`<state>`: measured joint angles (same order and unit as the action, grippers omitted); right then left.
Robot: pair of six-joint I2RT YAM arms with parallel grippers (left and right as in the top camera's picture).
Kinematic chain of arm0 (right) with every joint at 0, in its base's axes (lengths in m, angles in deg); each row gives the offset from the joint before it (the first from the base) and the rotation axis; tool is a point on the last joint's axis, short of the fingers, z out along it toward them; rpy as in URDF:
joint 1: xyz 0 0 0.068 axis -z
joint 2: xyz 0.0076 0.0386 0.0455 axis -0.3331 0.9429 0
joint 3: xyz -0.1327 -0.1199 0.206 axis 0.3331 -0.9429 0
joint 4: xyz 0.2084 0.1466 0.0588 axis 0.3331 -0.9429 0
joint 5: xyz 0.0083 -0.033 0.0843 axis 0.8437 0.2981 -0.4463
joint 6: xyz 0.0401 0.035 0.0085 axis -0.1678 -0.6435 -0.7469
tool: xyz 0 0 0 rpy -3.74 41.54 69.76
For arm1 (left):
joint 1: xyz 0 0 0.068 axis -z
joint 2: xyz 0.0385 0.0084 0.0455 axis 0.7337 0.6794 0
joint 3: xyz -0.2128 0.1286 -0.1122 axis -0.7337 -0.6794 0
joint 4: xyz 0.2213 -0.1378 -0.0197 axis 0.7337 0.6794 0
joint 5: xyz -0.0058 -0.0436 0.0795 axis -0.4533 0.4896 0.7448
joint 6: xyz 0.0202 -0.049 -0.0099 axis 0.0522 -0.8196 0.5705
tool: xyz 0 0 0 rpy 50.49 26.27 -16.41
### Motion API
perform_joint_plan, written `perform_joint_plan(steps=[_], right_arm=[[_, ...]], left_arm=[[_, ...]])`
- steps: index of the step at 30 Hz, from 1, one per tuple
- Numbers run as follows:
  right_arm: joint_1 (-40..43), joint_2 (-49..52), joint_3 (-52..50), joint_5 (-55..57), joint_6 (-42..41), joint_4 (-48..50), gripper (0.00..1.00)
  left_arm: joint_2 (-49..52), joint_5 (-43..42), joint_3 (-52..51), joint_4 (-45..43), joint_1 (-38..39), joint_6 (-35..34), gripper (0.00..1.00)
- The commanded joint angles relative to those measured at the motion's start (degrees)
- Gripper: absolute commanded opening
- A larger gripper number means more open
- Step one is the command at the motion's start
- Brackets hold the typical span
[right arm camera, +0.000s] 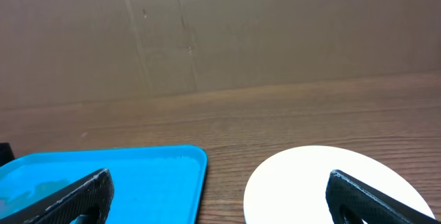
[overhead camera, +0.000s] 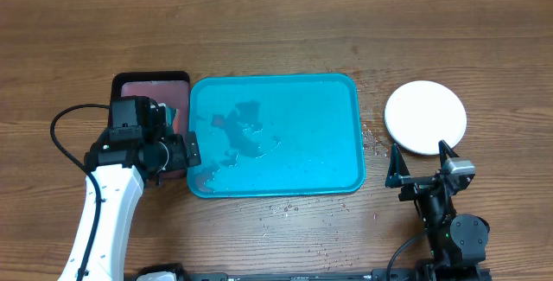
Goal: Clean dirty plates on tray and stack at the side
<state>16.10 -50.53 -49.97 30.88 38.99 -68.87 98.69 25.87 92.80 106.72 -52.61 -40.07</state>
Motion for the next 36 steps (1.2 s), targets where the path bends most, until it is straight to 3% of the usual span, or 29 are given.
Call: perform_joint_plan(steps=[1, 21, 29, 36], right_arm=[[0.44, -0.61, -0.59, -0.11, 0.17, 0.44, 1.0], [0.44, -0.61, -0.59, -0.11, 0.17, 0.44, 1.0], [0.44, -0.61, -0.59, -0.11, 0.17, 0.44, 1.0], [0.44, -0.61, -0.59, -0.11, 0.17, 0.46, 1.0]], left_arm=[[0.31, 0.24, -0.52, -0.22, -0.57, -0.98, 1.0], [-0.9, 1.7, -0.52, 0.98, -0.55, -1.01, 1.0], [-14.91, 2.56, -0.81, 2.19, 0.66, -0.96, 1.0], [-34.38, 2.03, -11.54, -13.88, 0.66, -1.03, 1.0]])
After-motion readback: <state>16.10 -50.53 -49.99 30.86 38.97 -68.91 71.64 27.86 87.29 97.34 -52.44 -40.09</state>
